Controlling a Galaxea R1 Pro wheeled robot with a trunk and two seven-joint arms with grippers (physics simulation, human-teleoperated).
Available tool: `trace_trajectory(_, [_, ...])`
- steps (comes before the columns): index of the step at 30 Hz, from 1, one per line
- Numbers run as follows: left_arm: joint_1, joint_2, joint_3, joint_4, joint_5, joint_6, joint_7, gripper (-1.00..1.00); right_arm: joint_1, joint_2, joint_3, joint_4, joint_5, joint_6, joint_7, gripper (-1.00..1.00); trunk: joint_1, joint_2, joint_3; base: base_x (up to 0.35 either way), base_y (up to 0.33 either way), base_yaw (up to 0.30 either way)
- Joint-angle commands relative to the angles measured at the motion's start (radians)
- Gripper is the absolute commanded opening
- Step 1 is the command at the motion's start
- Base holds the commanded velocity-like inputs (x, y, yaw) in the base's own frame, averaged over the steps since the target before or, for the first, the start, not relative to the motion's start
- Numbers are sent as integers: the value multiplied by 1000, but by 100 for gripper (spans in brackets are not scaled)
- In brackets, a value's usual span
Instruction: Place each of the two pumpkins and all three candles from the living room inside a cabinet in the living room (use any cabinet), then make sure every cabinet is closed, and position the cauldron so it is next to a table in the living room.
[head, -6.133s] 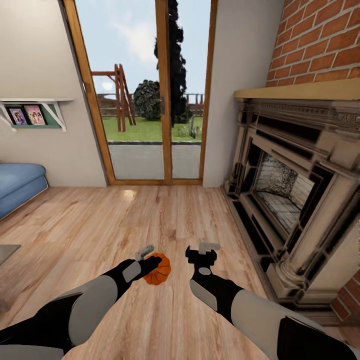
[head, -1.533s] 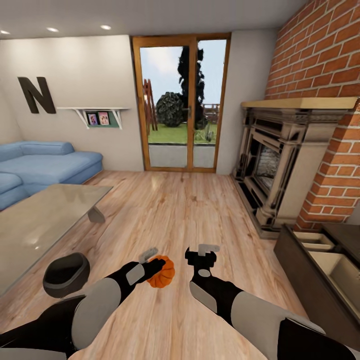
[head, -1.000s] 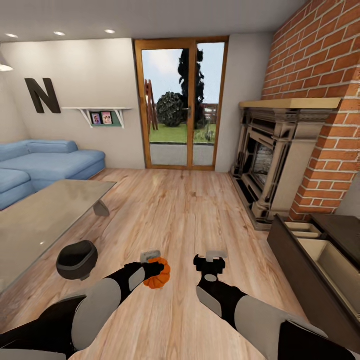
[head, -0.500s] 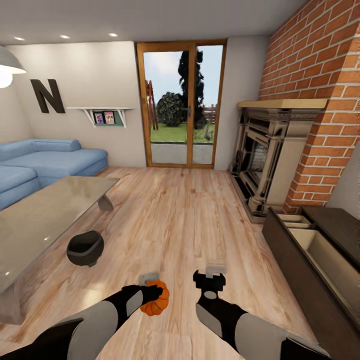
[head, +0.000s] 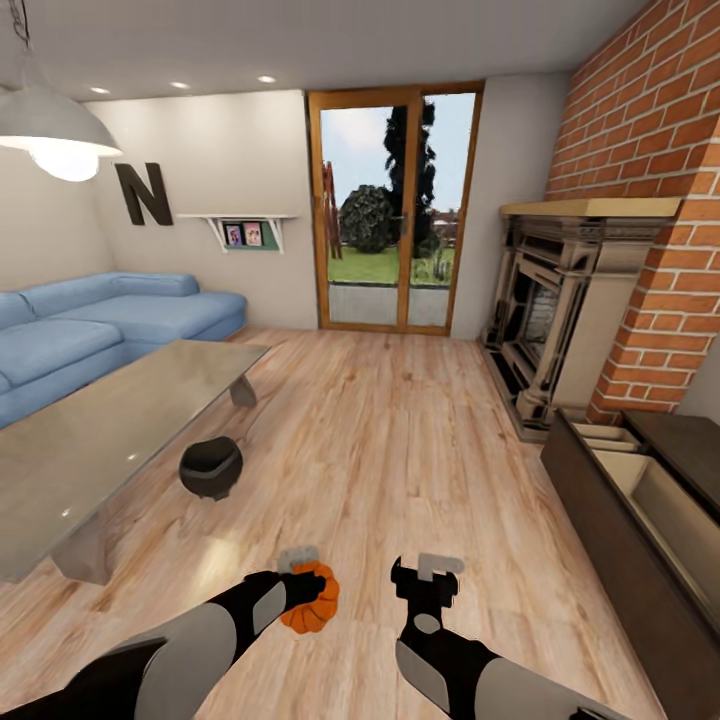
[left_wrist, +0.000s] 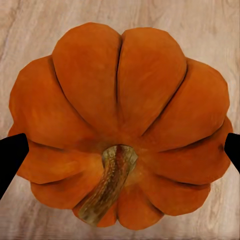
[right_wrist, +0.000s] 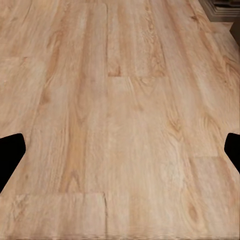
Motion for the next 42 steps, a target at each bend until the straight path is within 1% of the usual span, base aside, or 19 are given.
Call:
trace_trajectory(1, [0,-1,7,-2,-3,6,3,-100,-1,0,9,-1,-9,-5,-5,100,-1,-1,-1,-330,0,280])
trace_trajectory(15, [0,-3,7,-2,-3,6,3,-100,-1,2,9,0,-9,-4,-5,100,-1,-1,-1,-331,0,276])
trace_trajectory(26, [1,-6,7,-2,-3,6,2,-100,5,3,10,0,-9,-6,-5,100,-1,-1,-1,-331,0,69])
trace_trajectory(36, [1,-5,7,-2,-3,6,2,-100,5,3,9,0,-10,-5,-5,100,-1,-1,-1,-331,3,253])
trace_trajectory(42, [1,-5,7,-2,-3,6,2,-100,5,3,9,0,-10,-5,-5,100,-1,-1,-1,-326,105,274])
